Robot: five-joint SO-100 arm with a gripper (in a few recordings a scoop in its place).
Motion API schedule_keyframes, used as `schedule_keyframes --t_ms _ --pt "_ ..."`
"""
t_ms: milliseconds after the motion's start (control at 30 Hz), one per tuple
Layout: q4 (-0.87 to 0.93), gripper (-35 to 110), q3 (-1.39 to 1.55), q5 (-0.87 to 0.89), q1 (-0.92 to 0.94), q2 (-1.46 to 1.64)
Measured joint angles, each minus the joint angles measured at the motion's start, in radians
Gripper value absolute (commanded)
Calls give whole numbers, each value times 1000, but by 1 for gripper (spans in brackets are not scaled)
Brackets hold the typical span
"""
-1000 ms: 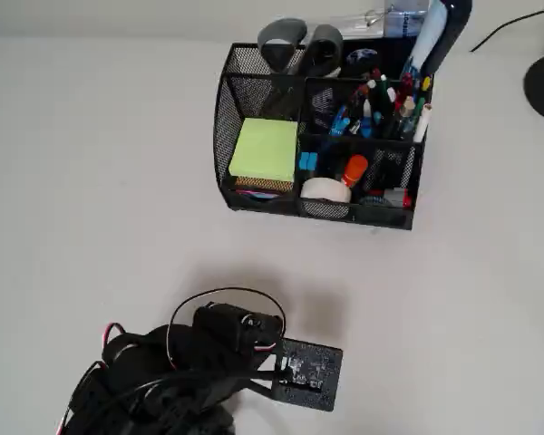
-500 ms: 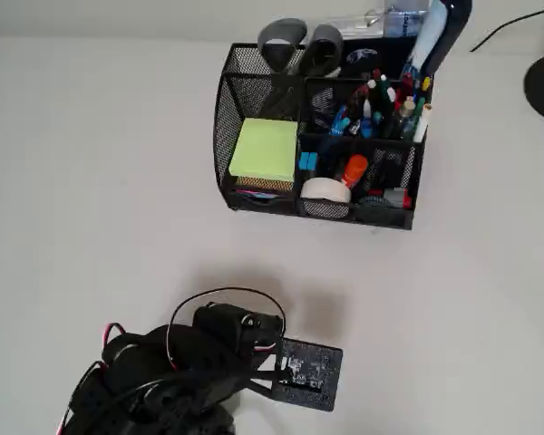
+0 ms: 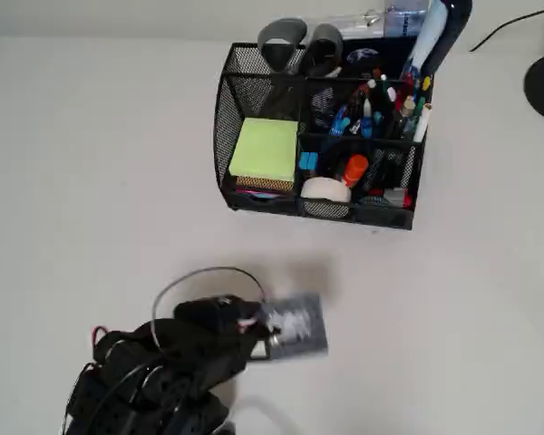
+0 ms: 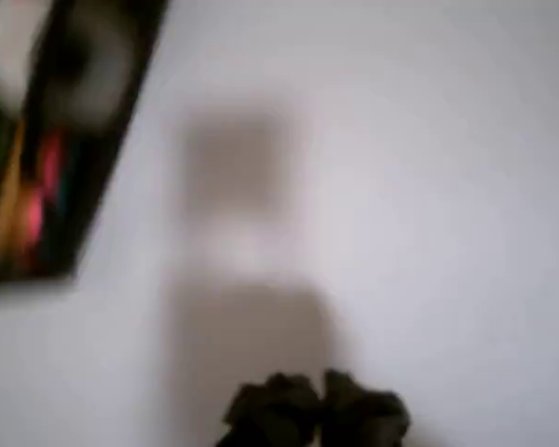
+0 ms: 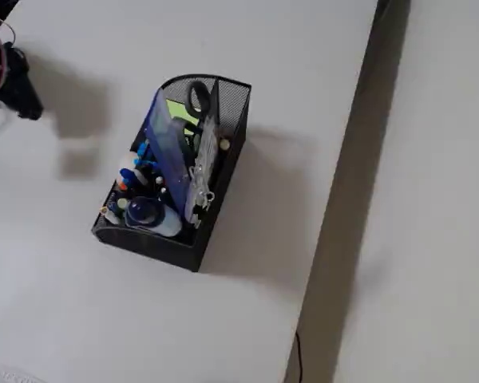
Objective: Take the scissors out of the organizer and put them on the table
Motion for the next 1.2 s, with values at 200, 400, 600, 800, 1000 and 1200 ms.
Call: schedule_keyframes --t_ms 200,400,600,800,1000,1200 --pt "5 0 71 -284 -117 0" --pt "-49 1 72 -146 -5 -2" --pt "-141 3 49 173 75 -11" --pt "-258 9 -17 357 29 -15" --pt "-545 16 -288 532 -8 -371" --pt "-726 27 -687 637 6 -830"
